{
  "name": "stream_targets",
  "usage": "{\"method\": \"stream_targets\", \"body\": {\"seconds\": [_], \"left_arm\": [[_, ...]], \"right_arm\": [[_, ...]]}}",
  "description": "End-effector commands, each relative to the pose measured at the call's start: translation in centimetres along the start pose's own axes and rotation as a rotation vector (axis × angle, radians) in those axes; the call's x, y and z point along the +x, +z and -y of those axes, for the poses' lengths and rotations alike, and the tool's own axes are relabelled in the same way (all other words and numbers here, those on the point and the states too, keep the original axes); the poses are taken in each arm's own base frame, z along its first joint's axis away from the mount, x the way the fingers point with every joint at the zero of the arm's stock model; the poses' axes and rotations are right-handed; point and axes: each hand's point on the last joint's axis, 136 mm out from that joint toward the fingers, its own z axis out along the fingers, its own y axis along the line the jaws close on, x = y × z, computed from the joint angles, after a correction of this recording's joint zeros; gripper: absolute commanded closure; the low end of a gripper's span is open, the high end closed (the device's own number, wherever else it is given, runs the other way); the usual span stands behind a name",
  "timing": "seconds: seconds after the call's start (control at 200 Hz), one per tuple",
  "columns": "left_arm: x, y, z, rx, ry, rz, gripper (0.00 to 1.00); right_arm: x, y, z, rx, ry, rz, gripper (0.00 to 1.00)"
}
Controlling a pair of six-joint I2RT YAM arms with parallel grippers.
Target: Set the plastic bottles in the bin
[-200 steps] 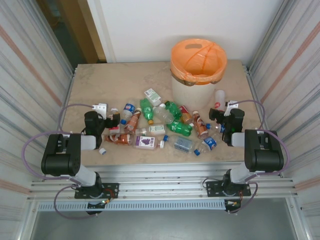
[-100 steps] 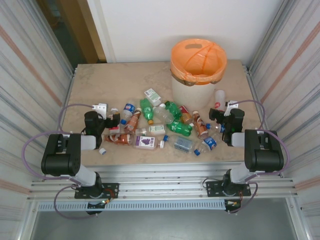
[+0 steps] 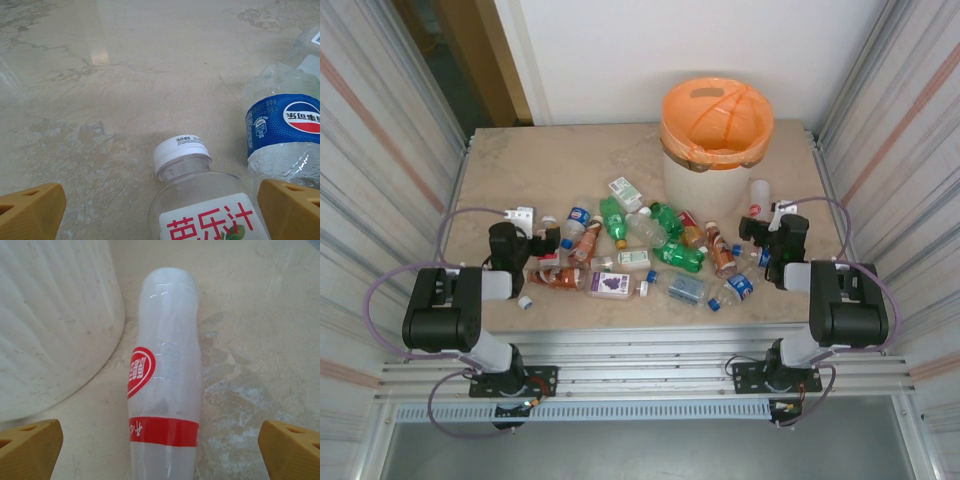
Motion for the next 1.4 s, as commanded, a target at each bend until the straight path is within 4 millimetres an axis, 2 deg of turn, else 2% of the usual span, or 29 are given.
{"method": "stream_targets", "body": {"seconds": [0.0, 0.135, 0.255, 0.356, 0.471, 0.636, 0.801, 0.922, 1.002, 1.112, 1.393], "left_arm": [[-1.8, -0.5, -0.7, -0.032, -0.007, 0.048, 0.01], [-2.7, -2.1, -1.7, -0.072, -0.041, 0.090, 0.01], [-4.4, -3.9, -2.1, -0.102, -0.053, 0.121, 0.01], [-5.8, -6.0, -2.8, -0.150, -0.100, 0.136, 0.01], [-6.4, -8.8, -3.7, -0.211, -0.202, 0.142, 0.01], [-4.9, -13.0, -4.6, -0.293, -0.417, 0.108, 0.01], [-2.3, -16.3, -4.5, -0.344, -0.581, 0.032, 0.01], [1.2, -18.3, -5.1, -0.448, -0.687, -0.082, 0.01], [3.2, -18.9, -4.9, -0.481, -0.712, -0.175, 0.01], [4.7, -18.6, -4.7, -0.502, -0.696, -0.277, 0.01], [6.4, -15.3, -4.9, -0.511, -0.654, -0.460, 0.01]], "right_arm": [[-2.0, -0.9, 0.1, 0.027, -0.016, 0.023, 0.01], [-3.7, -2.2, 0.1, 0.038, -0.008, 0.046, 0.01], [-5.1, -3.5, 0.4, 0.066, 0.033, 0.029, 0.01], [-5.3, -4.6, 1.2, 0.125, 0.096, -0.026, 0.01], [-4.9, -6.1, 1.8, 0.170, 0.169, -0.067, 0.01], [-3.9, -7.7, 1.9, 0.190, 0.216, -0.130, 0.01], [-3.0, -8.5, 2.3, 0.218, 0.233, -0.168, 0.01], [-3.0, -8.5, 2.3, 0.227, 0.230, -0.183, 0.01], [-3.2, -8.6, 2.4, 0.238, 0.226, -0.186, 0.01], [-3.9, -8.8, 2.6, 0.250, 0.222, -0.175, 0.01], [-4.5, -9.6, 2.1, 0.252, 0.194, -0.165, 0.01]]}}
